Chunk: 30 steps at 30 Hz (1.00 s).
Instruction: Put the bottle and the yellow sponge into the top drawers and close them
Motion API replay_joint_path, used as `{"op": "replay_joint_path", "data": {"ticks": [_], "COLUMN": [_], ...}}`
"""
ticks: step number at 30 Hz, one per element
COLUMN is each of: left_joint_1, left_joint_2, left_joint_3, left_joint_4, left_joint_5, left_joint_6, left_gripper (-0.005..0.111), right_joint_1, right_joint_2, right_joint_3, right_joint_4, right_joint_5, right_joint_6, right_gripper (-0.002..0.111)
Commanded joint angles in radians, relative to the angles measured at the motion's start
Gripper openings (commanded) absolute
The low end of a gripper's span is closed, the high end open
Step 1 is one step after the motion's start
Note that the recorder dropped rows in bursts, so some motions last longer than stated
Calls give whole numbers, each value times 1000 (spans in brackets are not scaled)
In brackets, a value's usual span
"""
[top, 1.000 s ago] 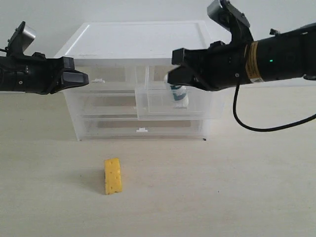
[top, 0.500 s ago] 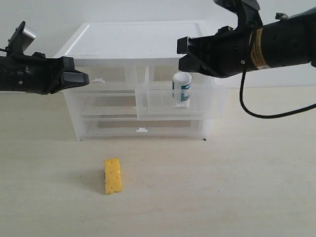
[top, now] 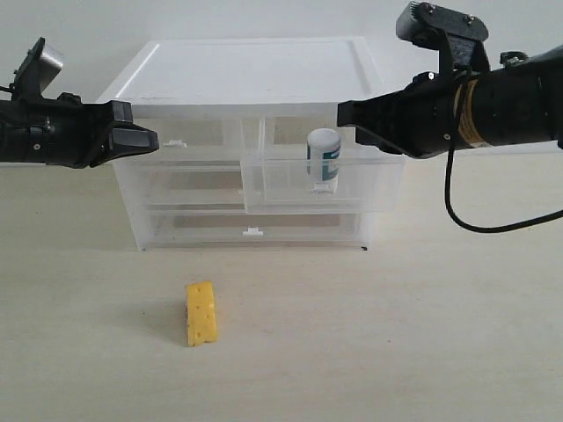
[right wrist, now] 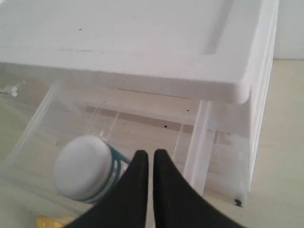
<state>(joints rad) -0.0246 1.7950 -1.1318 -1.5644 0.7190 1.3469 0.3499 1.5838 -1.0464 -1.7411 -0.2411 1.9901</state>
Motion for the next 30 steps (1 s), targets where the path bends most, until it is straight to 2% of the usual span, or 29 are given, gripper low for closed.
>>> {"op": "replay_joint_path", "data": {"ticks": [1, 4, 8, 11, 15, 18, 30], "left_joint_1": [1, 1, 1, 1, 1, 1, 1], "left_joint_2": [-1, -1, -1, -1, -1, -1, -1], "left_joint_3": [3, 3, 3, 3, 3, 3, 3], "left_joint_4": [-8, -10, -14, -12, -10, -10, -1], "left_joint_5": [12, 11, -3, 2, 6, 6, 14], "left_joint_6": [8, 8, 8, 8, 8, 8, 8], "left_gripper": [4, 4, 4, 4, 4, 4, 4], "right_joint_1": [-2, 11, 122, 169, 167, 157, 158], "right_joint_2": [-3, 10, 44, 29, -29, -66, -47], "right_joint_3": [3, -2, -55, -110, -122, -115, -59], "right_joint_4": [-3, -3, 83, 68, 34, -3, -3], "right_joint_5": [-7, -29, -126, -155, -127, -129, -113], "right_joint_6": [-17, -2, -19, -30, -18, 65, 45], "right_gripper": [0, 0, 0, 0, 0, 0, 0]}}
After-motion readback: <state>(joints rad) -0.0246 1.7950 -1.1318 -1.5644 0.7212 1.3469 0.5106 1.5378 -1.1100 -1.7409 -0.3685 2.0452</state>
